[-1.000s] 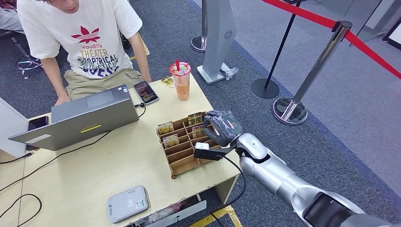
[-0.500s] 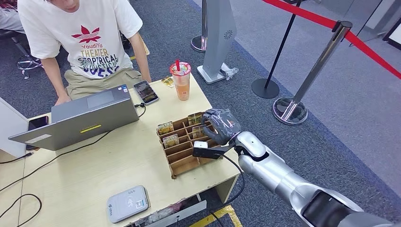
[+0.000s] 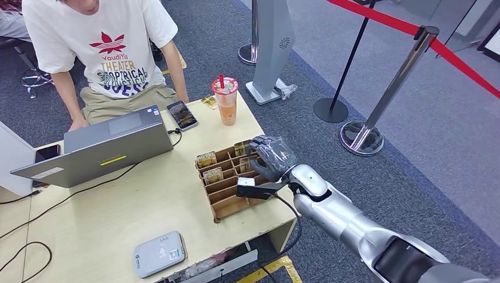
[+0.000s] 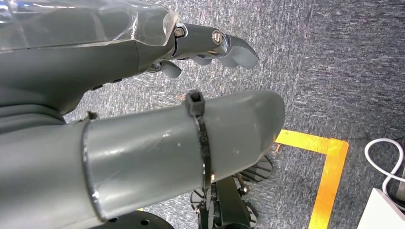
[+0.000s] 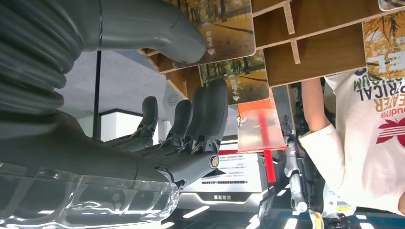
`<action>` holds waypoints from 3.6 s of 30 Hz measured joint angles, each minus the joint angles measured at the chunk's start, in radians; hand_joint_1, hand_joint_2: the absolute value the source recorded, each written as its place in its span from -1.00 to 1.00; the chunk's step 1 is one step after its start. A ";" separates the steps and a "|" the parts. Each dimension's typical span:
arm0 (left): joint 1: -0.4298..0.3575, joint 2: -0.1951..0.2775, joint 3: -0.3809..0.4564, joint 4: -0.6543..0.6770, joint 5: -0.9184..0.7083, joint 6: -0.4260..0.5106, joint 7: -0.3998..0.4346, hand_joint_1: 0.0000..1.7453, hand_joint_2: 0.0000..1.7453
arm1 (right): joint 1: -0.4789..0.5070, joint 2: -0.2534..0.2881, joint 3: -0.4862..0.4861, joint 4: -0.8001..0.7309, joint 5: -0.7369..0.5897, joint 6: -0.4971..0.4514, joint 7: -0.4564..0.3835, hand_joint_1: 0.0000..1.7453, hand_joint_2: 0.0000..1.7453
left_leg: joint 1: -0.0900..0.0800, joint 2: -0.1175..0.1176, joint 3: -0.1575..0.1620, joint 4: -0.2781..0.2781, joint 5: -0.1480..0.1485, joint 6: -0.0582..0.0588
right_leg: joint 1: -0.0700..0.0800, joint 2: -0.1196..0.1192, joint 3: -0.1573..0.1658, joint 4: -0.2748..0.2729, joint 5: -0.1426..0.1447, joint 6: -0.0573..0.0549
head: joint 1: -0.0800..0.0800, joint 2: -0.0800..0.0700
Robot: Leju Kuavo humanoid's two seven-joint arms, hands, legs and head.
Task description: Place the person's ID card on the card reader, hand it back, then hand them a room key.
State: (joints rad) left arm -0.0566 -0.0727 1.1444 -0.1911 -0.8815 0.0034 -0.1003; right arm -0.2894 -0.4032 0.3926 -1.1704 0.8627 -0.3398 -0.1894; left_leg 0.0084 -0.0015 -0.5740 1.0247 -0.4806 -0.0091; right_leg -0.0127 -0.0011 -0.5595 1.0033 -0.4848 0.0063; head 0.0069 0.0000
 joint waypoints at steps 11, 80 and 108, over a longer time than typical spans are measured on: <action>-0.003 -0.004 0.000 0.000 -0.007 0.005 0.000 -1.00 -1.00 | -0.009 0.005 0.000 0.011 0.002 0.011 0.004 0.17 1.00 | 0.000 0.000 0.000 0.000 0.000 0.000 | 0.000 0.000 0.000 0.000 0.000 0.000 | 0.000 0.000; -0.014 -0.005 0.010 0.000 -0.016 -0.013 -0.016 -1.00 -1.00 | -0.221 -0.082 0.057 0.062 -0.188 0.363 -0.069 0.73 1.00 | 0.000 0.000 0.000 0.000 0.000 0.000 | 0.000 0.000 -0.001 0.000 0.000 0.000 | 0.000 0.000; -0.029 -0.009 0.010 0.000 -0.029 -0.012 -0.015 -1.00 -1.00 | -0.417 -0.054 0.134 0.052 -0.236 0.392 -0.066 0.74 1.00 | 0.000 0.000 0.000 0.000 0.000 0.000 | 0.000 0.000 0.000 0.000 0.000 0.000 | 0.000 0.000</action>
State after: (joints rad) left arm -0.0858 -0.0814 1.1543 -0.1911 -0.9101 -0.0088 -0.1158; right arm -0.7067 -0.4570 0.5266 -1.1189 0.6263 0.0520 -0.2551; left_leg 0.0084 -0.0015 -0.5744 1.0248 -0.4802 -0.0092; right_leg -0.0128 -0.0010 -0.5599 1.0036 -0.4845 0.0064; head 0.0069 0.0000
